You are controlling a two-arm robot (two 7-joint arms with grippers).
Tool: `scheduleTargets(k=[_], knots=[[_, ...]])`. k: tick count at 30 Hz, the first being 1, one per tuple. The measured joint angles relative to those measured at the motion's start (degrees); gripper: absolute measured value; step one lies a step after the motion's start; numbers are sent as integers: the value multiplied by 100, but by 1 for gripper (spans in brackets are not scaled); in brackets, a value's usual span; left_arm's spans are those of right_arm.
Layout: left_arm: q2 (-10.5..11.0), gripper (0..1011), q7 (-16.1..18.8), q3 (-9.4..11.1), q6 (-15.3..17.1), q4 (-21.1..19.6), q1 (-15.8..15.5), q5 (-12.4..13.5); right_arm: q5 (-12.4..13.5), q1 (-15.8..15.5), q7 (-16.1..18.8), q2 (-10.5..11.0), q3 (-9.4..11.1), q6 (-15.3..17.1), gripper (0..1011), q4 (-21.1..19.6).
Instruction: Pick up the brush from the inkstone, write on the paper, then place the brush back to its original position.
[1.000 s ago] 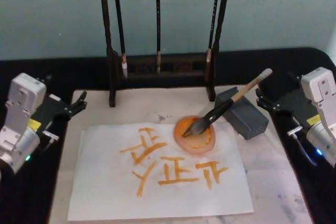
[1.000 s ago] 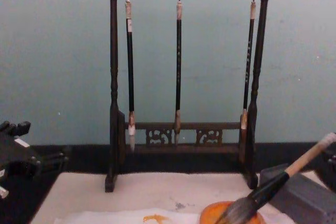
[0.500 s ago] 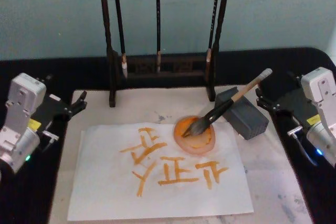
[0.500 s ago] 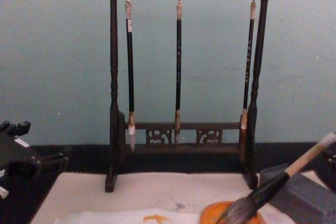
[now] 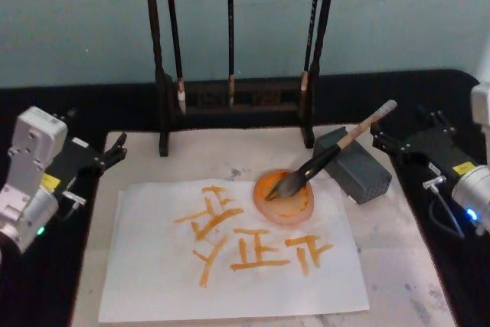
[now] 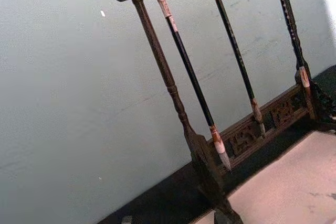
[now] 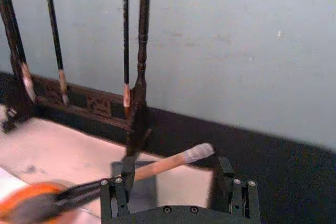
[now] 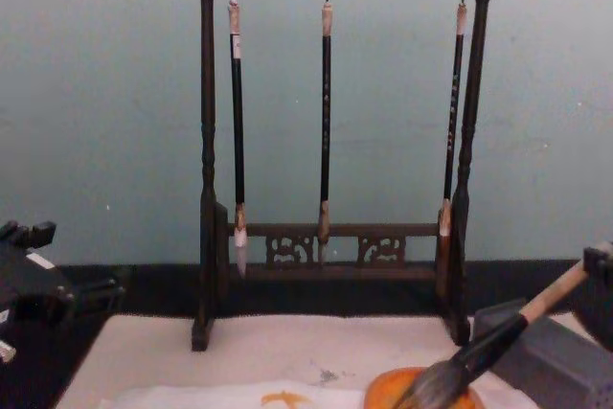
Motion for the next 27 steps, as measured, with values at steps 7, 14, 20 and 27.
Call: scheduleTargets(k=[7, 14, 20, 27], knots=[[0, 1010, 0, 0, 0, 0, 0, 0, 1258, 8, 393, -378, 516, 978, 1000, -8], [0, 1010, 0, 0, 0, 0, 0, 0, 2210, 158, 292, -723, 840, 1874, 1000, 156], [0, 1010, 0, 0, 0, 0, 0, 0, 2773, 350, 101, -935, 953, 2312, 1000, 416], [0, 1010, 0, 0, 0, 0, 0, 0, 3182, 636, -41, -1166, 1004, 2473, 1000, 824]])
